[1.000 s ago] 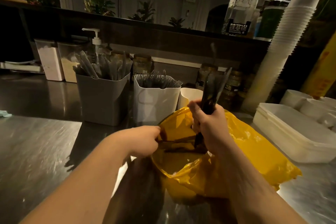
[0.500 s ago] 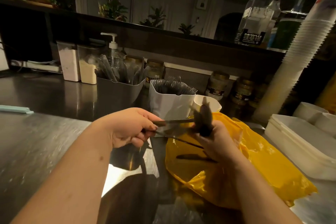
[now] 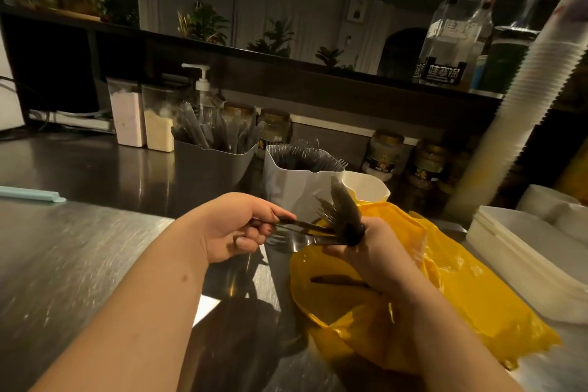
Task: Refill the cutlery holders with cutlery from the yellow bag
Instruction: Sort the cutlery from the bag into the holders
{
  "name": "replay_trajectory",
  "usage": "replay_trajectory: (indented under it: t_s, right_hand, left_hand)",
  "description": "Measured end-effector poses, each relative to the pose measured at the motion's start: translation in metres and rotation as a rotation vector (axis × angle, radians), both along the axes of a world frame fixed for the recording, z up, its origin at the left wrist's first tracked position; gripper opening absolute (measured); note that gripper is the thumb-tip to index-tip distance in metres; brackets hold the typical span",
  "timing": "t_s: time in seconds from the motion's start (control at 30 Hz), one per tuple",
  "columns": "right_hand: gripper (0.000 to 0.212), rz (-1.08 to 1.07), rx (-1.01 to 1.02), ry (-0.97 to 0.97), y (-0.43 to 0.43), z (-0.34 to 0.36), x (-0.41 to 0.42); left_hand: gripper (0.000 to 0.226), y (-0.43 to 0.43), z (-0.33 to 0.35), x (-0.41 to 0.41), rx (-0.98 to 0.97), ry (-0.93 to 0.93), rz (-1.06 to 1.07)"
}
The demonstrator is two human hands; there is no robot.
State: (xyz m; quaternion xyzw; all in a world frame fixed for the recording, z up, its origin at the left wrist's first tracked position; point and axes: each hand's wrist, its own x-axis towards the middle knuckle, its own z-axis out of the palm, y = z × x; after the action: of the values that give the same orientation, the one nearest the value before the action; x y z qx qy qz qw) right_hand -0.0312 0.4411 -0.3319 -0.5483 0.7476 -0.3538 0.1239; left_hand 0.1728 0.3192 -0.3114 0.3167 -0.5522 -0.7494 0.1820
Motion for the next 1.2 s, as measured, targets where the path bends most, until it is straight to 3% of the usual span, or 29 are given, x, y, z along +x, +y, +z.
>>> replay_trajectory:
  t_s: [0.1,0.2,0.27,0.33,0.43,0.5,0.6,0.73,0.83,1.1,1.2]
  right_hand:
    - [0.006,-0.038,-0.053,0.033,0.001,-0.001,-0.002]
    - [0.018,-0.05,-0.057,0.059,0.002,-0.001,-0.003]
    - [0.02,-0.079,-0.094,-0.028,0.002,0.002,-0.002]
    - [0.018,-0.117,-0.148,-0.263,0.004,0.009,-0.001]
    - [0.023,-0.084,-0.122,-0.621,0.009,0.018,0.006]
    - [0.036,-0.015,-0.087,-0.696,0.008,0.017,0.012]
    - [0.053,-0.024,-0.07,-0.686,0.004,0.012,0.017]
    - [0.054,-0.014,-0.108,-0.711,0.002,0.006,0.018]
    - [0.037,0.01,-0.155,-0.791,0.001,0.003,0.018]
    - [0.04,0.092,-0.263,-0.859,0.003,0.005,0.025]
    - [0.039,0.087,-0.24,-0.82,0.002,0.004,0.026]
  left_hand:
    - [0.029,-0.004,-0.002,-0.001,0.079,0.045,-0.025]
    - [0.03,-0.008,-0.005,-0.002,0.149,0.142,-0.015]
    - [0.045,-0.009,-0.005,-0.002,0.208,0.293,-0.046]
    - [0.043,-0.003,-0.004,-0.006,0.211,0.443,-0.023]
    - [0.029,0.022,-0.005,-0.028,-0.097,0.358,0.089]
    - [0.024,0.039,-0.009,-0.045,-0.344,0.258,0.142]
    - [0.011,0.051,-0.013,-0.06,-0.531,0.216,0.335]
    - [0.006,0.058,-0.017,-0.064,-0.569,0.27,0.486]
    - [0.008,0.045,-0.006,-0.055,-0.651,0.217,0.647]
    - [0.013,-0.013,0.086,-0.001,-0.895,0.382,1.052]
    - [0.008,-0.035,0.096,0.016,-0.993,0.263,1.082]
